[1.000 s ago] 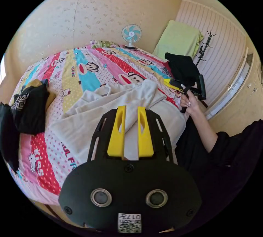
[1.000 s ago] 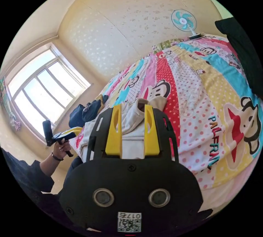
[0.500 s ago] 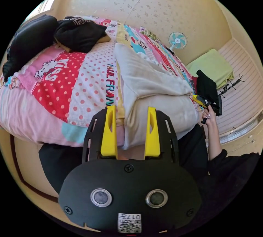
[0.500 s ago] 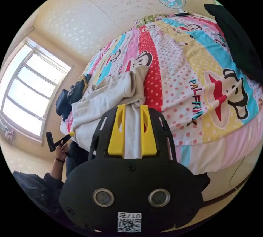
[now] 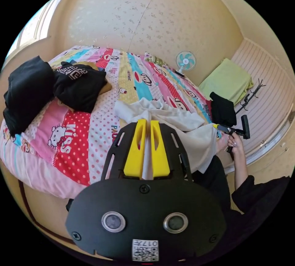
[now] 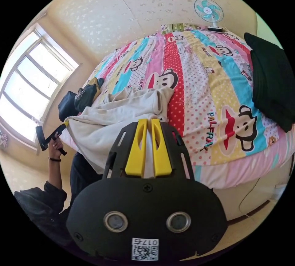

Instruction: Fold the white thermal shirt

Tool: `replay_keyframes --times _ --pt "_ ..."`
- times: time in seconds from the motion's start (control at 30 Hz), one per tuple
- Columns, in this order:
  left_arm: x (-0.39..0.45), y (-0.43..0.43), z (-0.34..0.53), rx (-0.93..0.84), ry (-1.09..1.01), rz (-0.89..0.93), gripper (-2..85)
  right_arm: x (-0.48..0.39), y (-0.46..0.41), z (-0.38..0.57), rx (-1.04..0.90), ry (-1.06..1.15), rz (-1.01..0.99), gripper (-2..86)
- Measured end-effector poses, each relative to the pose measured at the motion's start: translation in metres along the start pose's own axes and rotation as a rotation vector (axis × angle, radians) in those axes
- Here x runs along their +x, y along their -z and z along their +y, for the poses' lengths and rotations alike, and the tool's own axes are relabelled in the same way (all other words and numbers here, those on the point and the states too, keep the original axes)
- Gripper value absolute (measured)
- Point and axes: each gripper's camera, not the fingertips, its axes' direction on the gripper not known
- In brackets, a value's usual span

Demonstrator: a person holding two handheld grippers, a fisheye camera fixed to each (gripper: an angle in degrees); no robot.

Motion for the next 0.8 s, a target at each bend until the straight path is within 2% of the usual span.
replay_keyframes --times 0.07,0.17,0.23,0.27,0.33,0.4,0.53,0.6,0.67,0.73,0.77,0.8 --pt "-0.011 -0.017 -0.021 -0.002 -0.002 0.017 3.3 0.011 -0.011 -0.015 0.044 -0.015 -0.044 4.2" --pt "-0.045 -0.048 -0.026 -0.084 0.099 0.082 4.9 0.042 -0.041 -0.017 -0.078 -0.051 -0.102 5.9" --pt "-0.061 -0.042 -0.008 -0.076 0.167 0.156 6.4 0.056 -0.015 0.019 -0.006 -0.004 -0.235 8.7" --pt "-0.063 -0.026 0.012 -0.031 0.153 0.193 7.5 0.058 -0.007 0.030 0.000 0.006 -0.235 9.4" --pt "-0.056 -0.001 0.049 -0.001 0.125 0.151 8.7 0.066 0.014 0.076 -0.054 0.035 -0.176 12.9" --pt "-0.039 0.017 0.100 -0.045 0.097 0.042 10.9 0.073 0.020 0.107 -0.147 0.038 -0.149 13.9" --pt "-0.026 -0.010 0.145 -0.243 0.126 0.009 11.1 0.077 0.009 0.141 -0.322 0.032 -0.092 9.8" --pt "-0.029 -0.025 0.143 -0.288 0.211 0.012 6.5 0.078 0.005 0.139 -0.418 0.007 -0.036 6.5" --pt "-0.029 -0.020 0.133 -0.334 0.185 0.075 3.8 0.076 0.023 0.135 -0.447 0.020 -0.078 4.8" --pt "-0.029 0.001 0.128 -0.343 0.158 0.143 3.2 0.072 0.070 0.135 -0.444 0.110 -0.260 4.0" --pt "-0.029 0.020 0.125 -0.338 0.123 0.235 3.0 0.072 0.084 0.137 -0.445 0.138 -0.345 3.9" --pt "-0.030 0.041 0.123 -0.345 0.082 0.372 2.9 0.074 0.111 0.141 -0.443 0.192 -0.535 3.7"
